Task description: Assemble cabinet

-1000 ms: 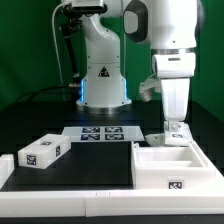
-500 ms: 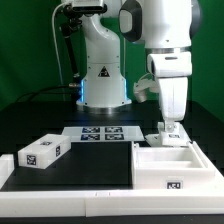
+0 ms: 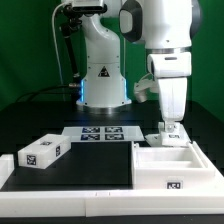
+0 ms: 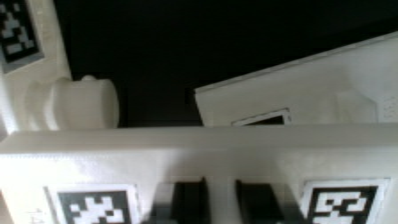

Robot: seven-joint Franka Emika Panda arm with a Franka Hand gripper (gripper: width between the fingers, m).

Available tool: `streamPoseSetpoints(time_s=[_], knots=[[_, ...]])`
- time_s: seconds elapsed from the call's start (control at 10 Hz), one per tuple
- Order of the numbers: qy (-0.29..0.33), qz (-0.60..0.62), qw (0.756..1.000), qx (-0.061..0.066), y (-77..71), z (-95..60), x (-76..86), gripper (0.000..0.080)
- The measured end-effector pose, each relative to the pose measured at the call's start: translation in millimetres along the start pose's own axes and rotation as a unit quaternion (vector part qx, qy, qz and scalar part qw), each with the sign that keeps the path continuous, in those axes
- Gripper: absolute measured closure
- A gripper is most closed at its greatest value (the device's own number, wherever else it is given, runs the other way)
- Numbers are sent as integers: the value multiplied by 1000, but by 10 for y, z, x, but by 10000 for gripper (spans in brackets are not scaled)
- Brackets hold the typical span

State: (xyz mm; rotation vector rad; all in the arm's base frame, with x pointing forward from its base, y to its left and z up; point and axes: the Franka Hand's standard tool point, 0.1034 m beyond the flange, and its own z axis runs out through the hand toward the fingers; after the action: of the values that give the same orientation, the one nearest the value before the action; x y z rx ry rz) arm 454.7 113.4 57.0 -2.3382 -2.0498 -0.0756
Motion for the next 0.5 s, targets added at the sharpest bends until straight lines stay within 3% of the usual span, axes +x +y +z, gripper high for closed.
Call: streamPoseSetpoints(time_s=[0.5], knots=[[1,17,1000,3,-37,30,61,729]])
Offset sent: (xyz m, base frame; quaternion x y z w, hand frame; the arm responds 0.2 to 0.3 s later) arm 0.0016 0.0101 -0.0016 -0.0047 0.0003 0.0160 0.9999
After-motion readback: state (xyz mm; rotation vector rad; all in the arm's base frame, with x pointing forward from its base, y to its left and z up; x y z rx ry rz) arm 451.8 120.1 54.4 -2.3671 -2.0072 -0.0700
